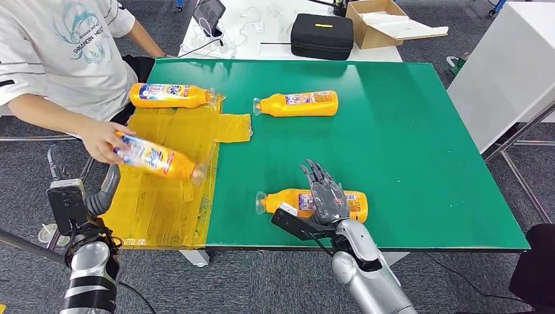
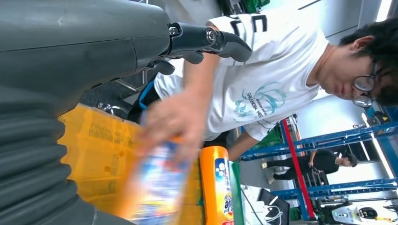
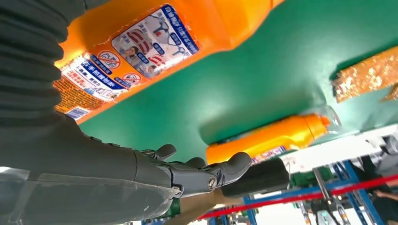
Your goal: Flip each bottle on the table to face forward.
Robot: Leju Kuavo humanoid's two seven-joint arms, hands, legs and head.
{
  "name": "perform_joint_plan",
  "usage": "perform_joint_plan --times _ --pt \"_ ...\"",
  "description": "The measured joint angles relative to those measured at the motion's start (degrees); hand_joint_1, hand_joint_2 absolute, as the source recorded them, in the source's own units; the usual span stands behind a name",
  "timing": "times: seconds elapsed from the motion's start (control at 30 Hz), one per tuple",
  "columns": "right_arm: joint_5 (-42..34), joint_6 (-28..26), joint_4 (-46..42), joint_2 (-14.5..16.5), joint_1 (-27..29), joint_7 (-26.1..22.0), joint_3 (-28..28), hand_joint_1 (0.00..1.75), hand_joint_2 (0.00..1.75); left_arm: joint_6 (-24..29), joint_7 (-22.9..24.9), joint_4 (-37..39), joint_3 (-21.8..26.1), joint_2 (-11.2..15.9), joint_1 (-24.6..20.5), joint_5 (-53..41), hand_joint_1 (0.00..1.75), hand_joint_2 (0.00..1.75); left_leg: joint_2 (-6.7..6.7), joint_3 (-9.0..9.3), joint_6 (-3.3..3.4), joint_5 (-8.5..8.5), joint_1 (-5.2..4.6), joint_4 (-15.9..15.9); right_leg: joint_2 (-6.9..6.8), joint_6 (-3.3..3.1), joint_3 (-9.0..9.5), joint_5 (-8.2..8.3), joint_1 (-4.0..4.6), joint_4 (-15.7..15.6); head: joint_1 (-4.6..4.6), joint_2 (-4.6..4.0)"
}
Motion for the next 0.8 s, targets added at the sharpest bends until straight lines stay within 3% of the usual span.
perform_joint_plan --times 0.33,0.8 --pt "-4.19 3.48 0.15 -0.75 0.06 -1.63 1.50 0.00 1.75 -0.02 -1.04 3.31 -0.11 -0.84 -1.06 -3.80 0.00 1.75 0.00 -0.01 0.00 0.00 -0.01 0.00 0.00 -0.01 0.00 0.01 -0.01 0.00 -0.01 0.00" --pt "-4.04 5.28 5.44 -2.35 -2.37 2.95 1.46 0.00 1.75 -0.75 -1.02 7.49 -0.59 -1.23 -2.34 -3.88 0.00 1.75 0.01 -0.01 0.01 0.01 -0.01 0.01 0.00 -0.09 0.00 0.06 -0.01 0.00 -0.01 0.01"
